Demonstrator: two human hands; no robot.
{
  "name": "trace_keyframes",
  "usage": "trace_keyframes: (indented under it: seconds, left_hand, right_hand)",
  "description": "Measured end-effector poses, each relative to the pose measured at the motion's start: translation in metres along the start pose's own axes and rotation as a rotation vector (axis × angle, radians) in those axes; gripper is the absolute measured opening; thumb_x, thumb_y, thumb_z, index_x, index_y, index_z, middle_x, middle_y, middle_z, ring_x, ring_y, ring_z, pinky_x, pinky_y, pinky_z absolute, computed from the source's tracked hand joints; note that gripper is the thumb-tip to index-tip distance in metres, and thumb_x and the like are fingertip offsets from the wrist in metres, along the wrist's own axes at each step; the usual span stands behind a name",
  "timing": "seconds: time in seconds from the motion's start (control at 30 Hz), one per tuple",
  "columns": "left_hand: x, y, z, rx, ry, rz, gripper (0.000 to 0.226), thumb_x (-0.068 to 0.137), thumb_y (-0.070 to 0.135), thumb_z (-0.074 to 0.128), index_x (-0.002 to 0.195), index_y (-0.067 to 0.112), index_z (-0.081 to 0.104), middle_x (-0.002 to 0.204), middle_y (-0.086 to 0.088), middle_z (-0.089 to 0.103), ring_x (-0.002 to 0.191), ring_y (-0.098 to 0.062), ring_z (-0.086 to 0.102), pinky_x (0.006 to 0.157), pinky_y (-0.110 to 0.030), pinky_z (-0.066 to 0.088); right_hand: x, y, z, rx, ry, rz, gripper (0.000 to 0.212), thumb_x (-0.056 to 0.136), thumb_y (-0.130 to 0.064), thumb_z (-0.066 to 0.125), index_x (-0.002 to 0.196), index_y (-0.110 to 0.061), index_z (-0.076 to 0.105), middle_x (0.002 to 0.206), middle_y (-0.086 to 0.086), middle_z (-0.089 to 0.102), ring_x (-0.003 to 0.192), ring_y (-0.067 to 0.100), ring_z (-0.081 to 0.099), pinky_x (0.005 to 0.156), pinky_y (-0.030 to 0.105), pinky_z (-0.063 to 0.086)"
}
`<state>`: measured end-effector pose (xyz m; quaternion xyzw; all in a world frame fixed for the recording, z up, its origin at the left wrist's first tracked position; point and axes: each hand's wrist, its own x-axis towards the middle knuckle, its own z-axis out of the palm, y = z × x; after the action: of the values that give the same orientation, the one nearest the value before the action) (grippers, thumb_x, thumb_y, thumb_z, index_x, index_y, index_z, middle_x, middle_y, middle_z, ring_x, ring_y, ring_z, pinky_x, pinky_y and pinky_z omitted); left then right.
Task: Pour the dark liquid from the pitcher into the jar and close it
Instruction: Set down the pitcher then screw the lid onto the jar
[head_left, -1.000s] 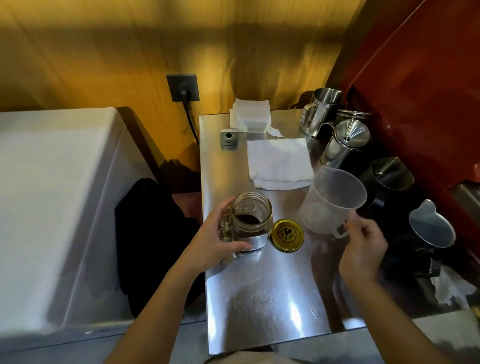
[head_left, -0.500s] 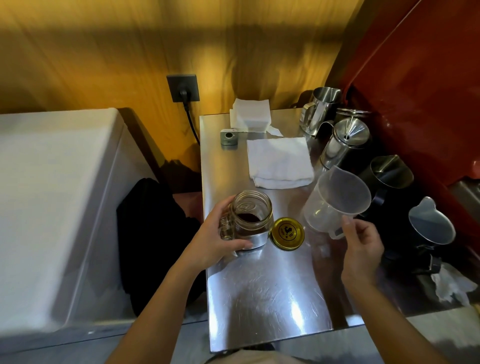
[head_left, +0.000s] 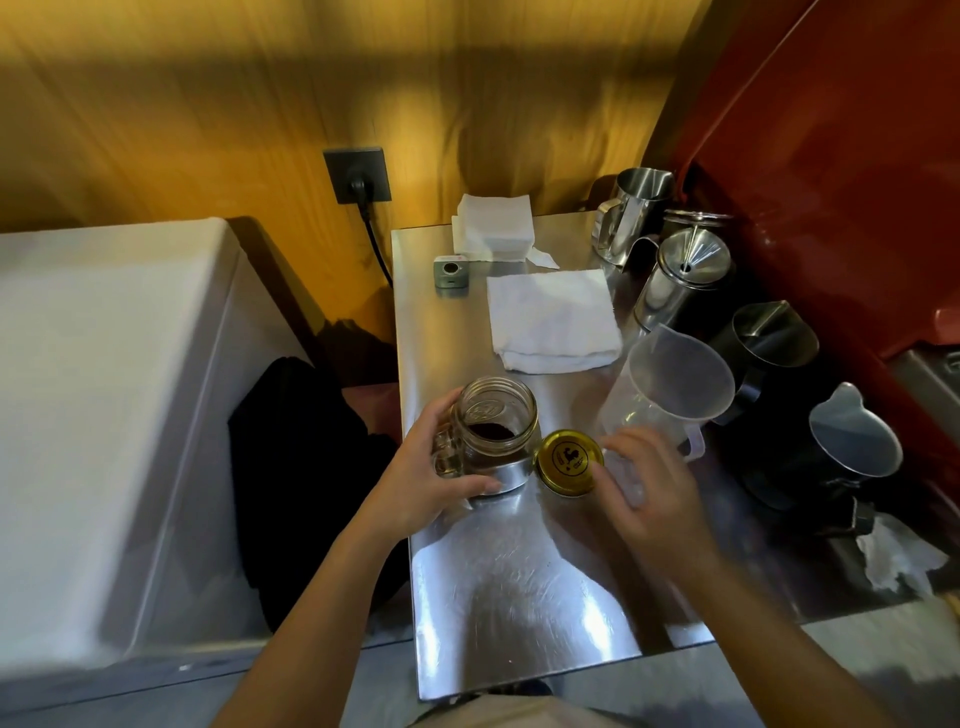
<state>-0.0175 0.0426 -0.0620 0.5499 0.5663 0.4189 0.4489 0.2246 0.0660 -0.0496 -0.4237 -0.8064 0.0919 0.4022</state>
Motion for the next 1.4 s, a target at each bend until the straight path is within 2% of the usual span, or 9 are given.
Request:
trace_keyframes:
  seconds: [0.13, 0.27, 0.5, 0.8, 0.93, 1.0, 1.07, 1.2, 1.4]
  left_hand:
    - [0.000, -0.002, -0.001, 0.019, 0.005, -0.008, 0.089, 0.065, 0.005, 0.089, 0.121, 0.054, 0.039, 0.120, 0.025, 0.053, 0.109, 0.025, 0.051, 0.084, 0.004, 0.040]
    - [0.000, -0.004, -0.001, 0.032, 0.016, -0.008, 0.093, 0.065, 0.008, 0.090, 0.119, 0.064, 0.039, 0.121, 0.027, 0.054, 0.111, 0.023, 0.051, 0.085, 0.002, 0.040]
    - [0.001, -0.002, -0.001, 0.017, -0.003, -0.025, 0.089, 0.065, 0.010, 0.090, 0.121, 0.057, 0.039, 0.127, 0.022, 0.053, 0.113, 0.019, 0.052, 0.088, 0.001, 0.040]
    - [0.001, -0.004, -0.001, 0.013, 0.003, -0.013, 0.089, 0.065, 0.006, 0.090, 0.122, 0.051, 0.040, 0.125, 0.023, 0.052, 0.111, 0.024, 0.051, 0.086, 0.003, 0.039]
    - [0.002, -0.005, -0.001, 0.009, -0.001, 0.000, 0.088, 0.065, 0.007, 0.090, 0.122, 0.052, 0.040, 0.125, 0.024, 0.052, 0.113, 0.021, 0.052, 0.087, 0.002, 0.040]
    - [0.001, -0.005, -0.001, 0.011, 0.002, 0.006, 0.087, 0.065, 0.006, 0.090, 0.122, 0.051, 0.041, 0.124, 0.024, 0.052, 0.113, 0.021, 0.051, 0.087, 0.002, 0.039]
    - [0.002, -0.005, -0.001, 0.019, 0.004, 0.008, 0.087, 0.064, 0.008, 0.090, 0.122, 0.051, 0.041, 0.124, 0.023, 0.052, 0.112, 0.021, 0.052, 0.087, 0.002, 0.040]
    - [0.002, -0.006, -0.002, -0.002, -0.011, -0.008, 0.087, 0.066, 0.007, 0.090, 0.123, 0.050, 0.039, 0.125, 0.021, 0.051, 0.111, 0.017, 0.054, 0.086, -0.003, 0.045]
    - [0.003, -0.004, -0.002, 0.006, -0.023, -0.014, 0.087, 0.067, 0.010, 0.089, 0.124, 0.050, 0.037, 0.129, 0.021, 0.049, 0.115, 0.018, 0.050, 0.089, -0.004, 0.044]
  right_hand:
    - [0.003, 0.000, 0.021, -0.102, -0.210, 0.176, 0.042, 0.079, -0.021, 0.070, 0.113, -0.006, 0.052, 0.112, 0.016, 0.056, 0.106, 0.026, 0.049, 0.087, 0.035, 0.043]
    - [0.002, 0.009, 0.036, -0.154, -0.428, 0.371, 0.077, 0.078, -0.045, 0.067, 0.138, -0.016, 0.028, 0.144, 0.011, 0.033, 0.132, 0.028, 0.028, 0.105, 0.040, 0.028]
    - [0.000, 0.015, 0.047, -0.256, -0.476, 0.396, 0.079, 0.076, -0.052, 0.066, 0.137, -0.019, 0.028, 0.136, 0.006, 0.045, 0.123, 0.025, 0.039, 0.101, 0.041, 0.031]
    - [0.029, -0.012, 0.025, -0.160, -0.104, 0.409, 0.057, 0.065, -0.043, 0.077, 0.107, -0.017, 0.049, 0.101, 0.003, 0.054, 0.097, 0.021, 0.046, 0.080, 0.031, 0.035]
    - [0.051, -0.033, 0.008, 0.131, 0.028, 0.520, 0.051, 0.066, -0.046, 0.074, 0.101, -0.027, 0.044, 0.096, -0.004, 0.049, 0.094, 0.017, 0.049, 0.079, 0.034, 0.046]
    - [0.062, -0.041, 0.000, 0.310, 0.040, 0.536, 0.056, 0.064, -0.051, 0.074, 0.103, -0.029, 0.042, 0.096, -0.006, 0.051, 0.094, 0.005, 0.051, 0.078, 0.020, 0.046]
    - [0.070, -0.047, -0.005, 0.397, -0.053, 0.474, 0.059, 0.064, -0.049, 0.074, 0.107, -0.026, 0.042, 0.099, -0.008, 0.052, 0.096, -0.001, 0.052, 0.078, 0.013, 0.044]
    - [0.086, -0.049, -0.010, 0.239, -0.359, 0.205, 0.061, 0.068, -0.033, 0.080, 0.117, -0.019, 0.046, 0.112, 0.000, 0.053, 0.105, 0.021, 0.049, 0.088, 0.034, 0.041]
    - [0.108, -0.048, -0.011, 0.066, -0.650, -0.072, 0.069, 0.071, -0.034, 0.077, 0.128, -0.019, 0.042, 0.122, 0.001, 0.052, 0.099, -0.004, 0.028, 0.088, 0.023, 0.024]
